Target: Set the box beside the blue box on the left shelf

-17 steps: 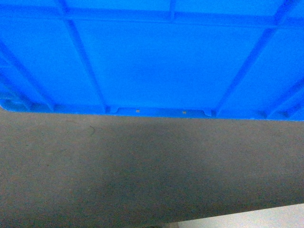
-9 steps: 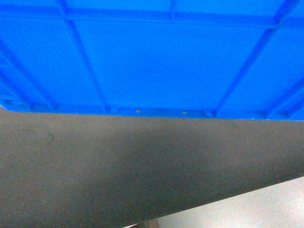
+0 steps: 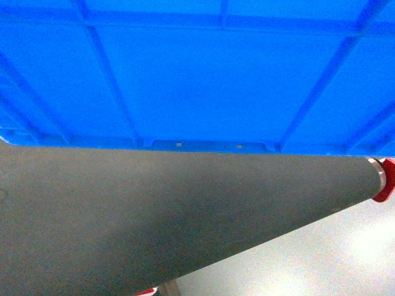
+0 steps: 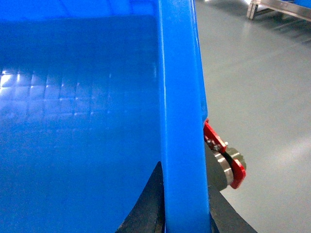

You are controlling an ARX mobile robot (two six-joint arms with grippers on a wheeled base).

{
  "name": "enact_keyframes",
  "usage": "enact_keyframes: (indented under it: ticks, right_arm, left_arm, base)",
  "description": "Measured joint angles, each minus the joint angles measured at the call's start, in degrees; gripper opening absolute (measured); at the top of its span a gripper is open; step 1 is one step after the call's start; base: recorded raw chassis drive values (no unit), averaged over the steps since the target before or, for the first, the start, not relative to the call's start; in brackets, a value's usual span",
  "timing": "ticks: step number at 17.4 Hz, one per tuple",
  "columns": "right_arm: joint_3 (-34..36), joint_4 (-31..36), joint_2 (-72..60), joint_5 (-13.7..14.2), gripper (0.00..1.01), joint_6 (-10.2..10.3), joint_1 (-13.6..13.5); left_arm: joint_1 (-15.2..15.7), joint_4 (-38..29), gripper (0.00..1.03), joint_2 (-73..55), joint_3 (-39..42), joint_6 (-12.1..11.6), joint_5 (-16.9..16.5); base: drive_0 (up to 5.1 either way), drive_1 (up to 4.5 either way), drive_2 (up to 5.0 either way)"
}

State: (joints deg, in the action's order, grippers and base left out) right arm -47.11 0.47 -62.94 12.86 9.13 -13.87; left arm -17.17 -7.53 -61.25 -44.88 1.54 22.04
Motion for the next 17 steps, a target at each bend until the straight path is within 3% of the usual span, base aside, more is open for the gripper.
enact_keyframes:
  ticks: [17]
  right_arm:
    - [0.0, 0.0, 0.0, 0.0, 0.09, 0.0, 0.0]
  left_arm:
    - [0.0, 0.0, 0.09, 0.0, 0.0, 0.0, 0.0]
  base:
    - [-1.5, -1.48, -1.5]
